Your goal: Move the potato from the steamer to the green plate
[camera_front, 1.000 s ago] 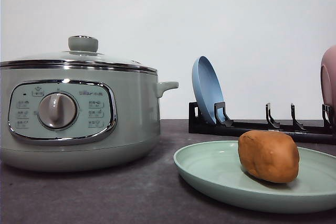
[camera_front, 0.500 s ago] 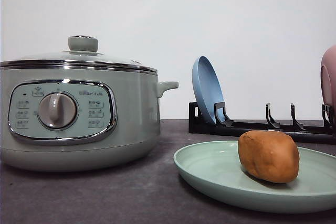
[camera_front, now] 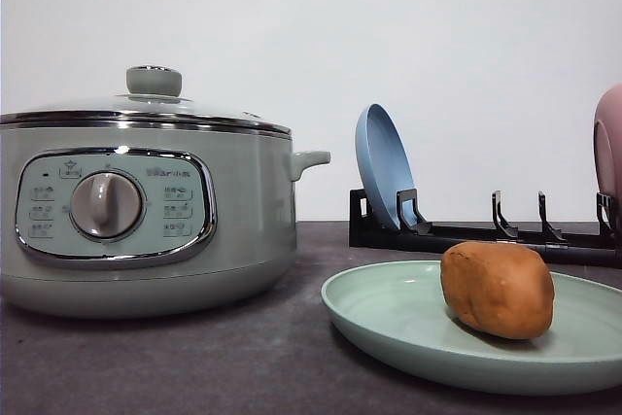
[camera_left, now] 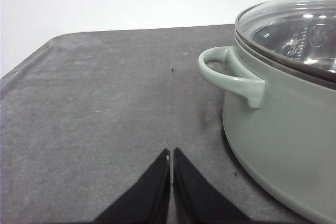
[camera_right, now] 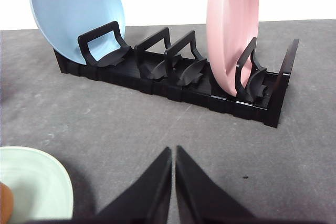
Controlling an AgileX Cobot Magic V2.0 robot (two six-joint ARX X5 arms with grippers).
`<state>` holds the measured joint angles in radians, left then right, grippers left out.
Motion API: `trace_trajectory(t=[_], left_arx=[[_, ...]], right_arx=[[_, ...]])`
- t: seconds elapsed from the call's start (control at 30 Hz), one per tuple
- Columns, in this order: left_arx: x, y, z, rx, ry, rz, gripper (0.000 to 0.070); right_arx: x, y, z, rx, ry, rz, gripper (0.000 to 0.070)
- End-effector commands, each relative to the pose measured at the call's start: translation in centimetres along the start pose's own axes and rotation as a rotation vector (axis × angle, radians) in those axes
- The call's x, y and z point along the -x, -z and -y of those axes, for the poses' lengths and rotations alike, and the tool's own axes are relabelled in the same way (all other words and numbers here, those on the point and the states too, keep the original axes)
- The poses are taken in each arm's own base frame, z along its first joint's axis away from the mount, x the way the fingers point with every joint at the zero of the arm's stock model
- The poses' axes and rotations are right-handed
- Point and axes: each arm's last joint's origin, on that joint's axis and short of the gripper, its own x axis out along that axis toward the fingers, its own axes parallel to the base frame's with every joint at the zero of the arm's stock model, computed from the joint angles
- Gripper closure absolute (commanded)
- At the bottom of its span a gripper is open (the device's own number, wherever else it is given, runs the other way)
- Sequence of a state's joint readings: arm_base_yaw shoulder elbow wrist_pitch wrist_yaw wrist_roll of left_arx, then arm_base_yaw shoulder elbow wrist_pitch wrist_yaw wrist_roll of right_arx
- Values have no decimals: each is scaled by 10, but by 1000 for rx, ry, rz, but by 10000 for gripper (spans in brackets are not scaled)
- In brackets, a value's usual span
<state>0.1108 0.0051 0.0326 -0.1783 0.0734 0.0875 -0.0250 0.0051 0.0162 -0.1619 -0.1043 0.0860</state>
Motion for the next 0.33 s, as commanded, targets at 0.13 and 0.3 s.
trace_trajectory(t=[0.13,0.3], left_arx=[[-2,7,0,2,-4,-27,700],[-2,7,0,2,-4,-27,700]], right_arx=[[0,1,0,-10,-2,2,700],[0,1,0,-10,-2,2,700]])
